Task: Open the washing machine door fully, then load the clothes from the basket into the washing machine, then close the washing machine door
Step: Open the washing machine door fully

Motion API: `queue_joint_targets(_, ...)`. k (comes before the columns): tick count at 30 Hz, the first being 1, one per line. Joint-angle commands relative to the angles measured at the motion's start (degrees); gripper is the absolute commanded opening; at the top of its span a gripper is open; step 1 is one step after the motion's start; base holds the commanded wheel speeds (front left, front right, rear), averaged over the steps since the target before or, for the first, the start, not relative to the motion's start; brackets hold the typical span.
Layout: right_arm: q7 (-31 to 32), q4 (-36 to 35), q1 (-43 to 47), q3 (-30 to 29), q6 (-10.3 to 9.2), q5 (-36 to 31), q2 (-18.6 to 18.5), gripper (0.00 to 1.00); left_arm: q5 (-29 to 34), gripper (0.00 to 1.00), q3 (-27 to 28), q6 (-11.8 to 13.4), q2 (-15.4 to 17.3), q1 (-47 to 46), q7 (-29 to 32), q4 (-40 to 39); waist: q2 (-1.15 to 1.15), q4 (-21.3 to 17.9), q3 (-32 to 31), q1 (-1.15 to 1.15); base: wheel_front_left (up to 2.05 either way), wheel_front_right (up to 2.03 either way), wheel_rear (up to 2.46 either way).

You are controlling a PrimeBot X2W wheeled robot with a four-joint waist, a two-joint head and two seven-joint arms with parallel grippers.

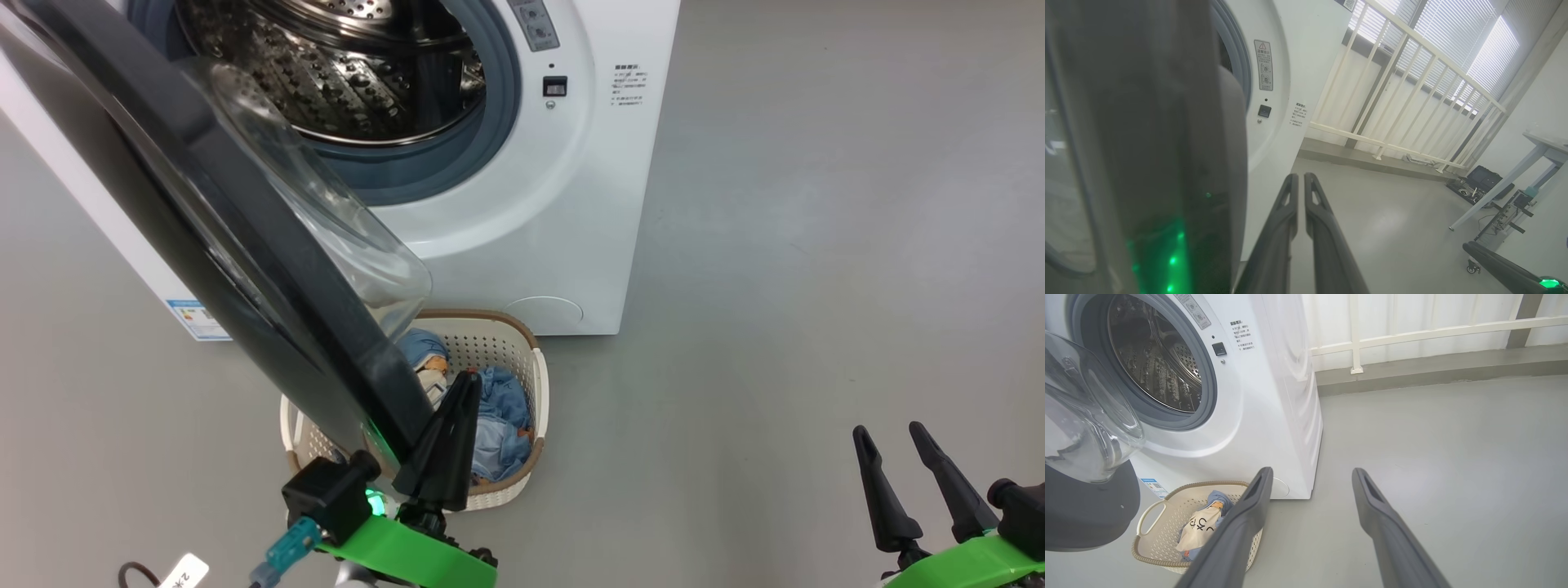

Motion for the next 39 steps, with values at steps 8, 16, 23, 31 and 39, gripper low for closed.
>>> queue_joint_targets(8,-0.71,-1.84,-0.48,0.06,0.32,-1.26,-1.49,1.00,-0.14,0.00,4.04,0.76,1.15,-0.49,-0.61,-1.35,0.00,1.31,0.19,0.00,0.00,0.00,0.00)
queue_joint_targets(16,-0.71,-2.11,-0.31,-0.28,0.32,-1.68,-1.77,1.00,0.17,0.00,4.60,0.94,1.15,1.00,-0.61,-2.16,0.00,3.31,0.10,0.00,0.00,0.00,0.00)
queue_joint_targets(23,-0.71,-2.29,0.04,-0.24,0.32,-1.94,-1.74,1.00,0.58,0.00,5.01,1.01,1.15,2.61,-0.61,-2.71,0.00,5.38,-0.42,0.00,0.00,0.00,0.00)
queue_joint_targets(31,-0.71,-2.32,0.40,-0.08,0.32,-1.92,-1.79,1.00,1.38,0.00,5.74,1.10,1.15,4.61,-0.61,-3.31,0.00,7.47,-0.90,0.00,0.00,0.00,0.00)
queue_joint_targets(39,-0.71,-2.39,0.97,-0.08,0.32,-1.81,-1.90,1.00,1.93,0.00,7.05,1.48,1.15,6.61,-0.61,-4.08,0.00,9.61,-1.46,0.00,0.00,0.00,0.00)
